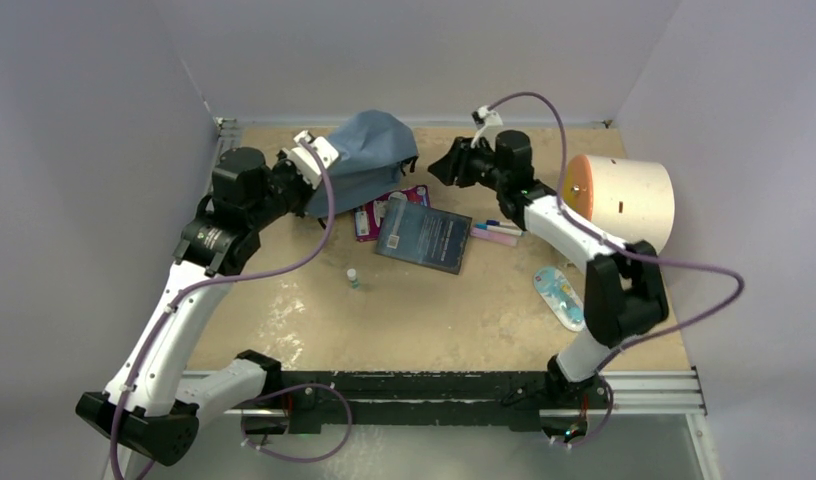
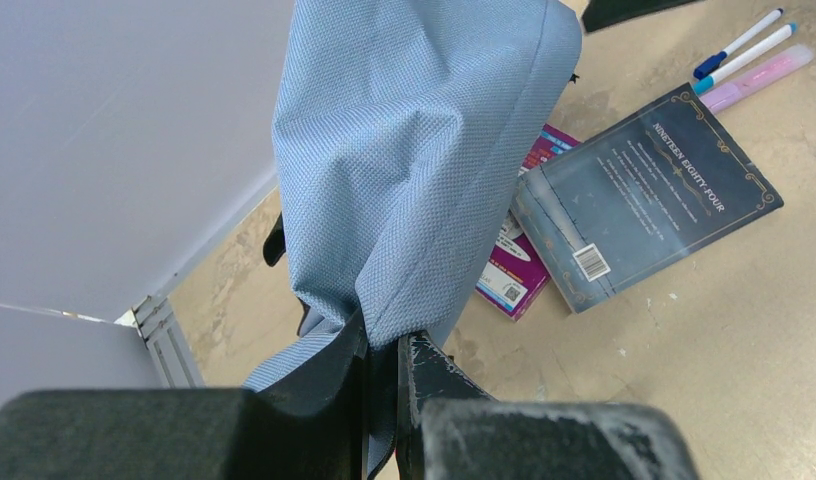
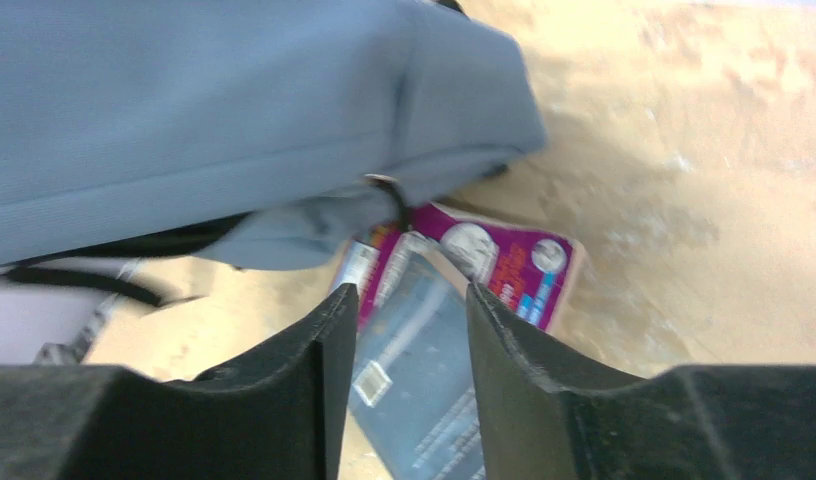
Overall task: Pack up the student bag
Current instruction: Unzip the student bag at the center of the board.
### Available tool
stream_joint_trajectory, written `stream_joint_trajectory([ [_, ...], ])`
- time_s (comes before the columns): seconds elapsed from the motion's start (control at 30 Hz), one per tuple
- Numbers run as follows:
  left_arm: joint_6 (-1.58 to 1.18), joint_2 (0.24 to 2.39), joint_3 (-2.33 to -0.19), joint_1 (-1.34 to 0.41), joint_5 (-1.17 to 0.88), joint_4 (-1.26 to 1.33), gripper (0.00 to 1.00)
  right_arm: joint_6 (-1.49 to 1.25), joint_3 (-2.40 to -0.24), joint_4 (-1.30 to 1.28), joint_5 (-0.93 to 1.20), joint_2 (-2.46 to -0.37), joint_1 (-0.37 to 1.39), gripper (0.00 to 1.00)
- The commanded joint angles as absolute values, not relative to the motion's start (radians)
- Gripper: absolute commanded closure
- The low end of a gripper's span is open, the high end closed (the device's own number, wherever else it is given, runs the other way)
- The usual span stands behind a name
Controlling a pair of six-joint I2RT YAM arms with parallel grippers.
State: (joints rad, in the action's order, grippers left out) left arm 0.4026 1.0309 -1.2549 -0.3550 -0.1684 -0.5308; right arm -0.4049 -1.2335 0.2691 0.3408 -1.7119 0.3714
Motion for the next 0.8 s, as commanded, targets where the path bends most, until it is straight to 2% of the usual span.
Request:
stream_joint_trajectory([
  [0.0, 0.378, 1.036, -1.3, -0.353, -0.162, -0.469, 1.0, -0.444, -1.096, 0.601, 0.482, -1.496, 0.369, 0.51],
  [0.1, 0.361, 1.049, -1.315, -0.353, -0.167, -0.462, 1.0, -0.506, -0.98, 0.795, 0.564, -1.441, 0.38, 0.48],
  [0.23, 0.329, 1.062, -1.343, -0.353, -0.184, -0.45, 1.0, -0.533, -0.976, 0.872, 0.595, -1.445, 0.423, 0.43],
  [0.47, 0.303, 1.084, -1.394, -0.353, -0.248, -0.445, 1.0, -0.519, -1.061, 0.832, 0.522, -1.518, 0.474, 0.31],
  [0.77, 0.311, 1.079, -1.394, -0.353, -0.252, -0.459, 1.0, -0.494, -1.178, 0.742, 0.46, -1.607, 0.474, 0.28],
])
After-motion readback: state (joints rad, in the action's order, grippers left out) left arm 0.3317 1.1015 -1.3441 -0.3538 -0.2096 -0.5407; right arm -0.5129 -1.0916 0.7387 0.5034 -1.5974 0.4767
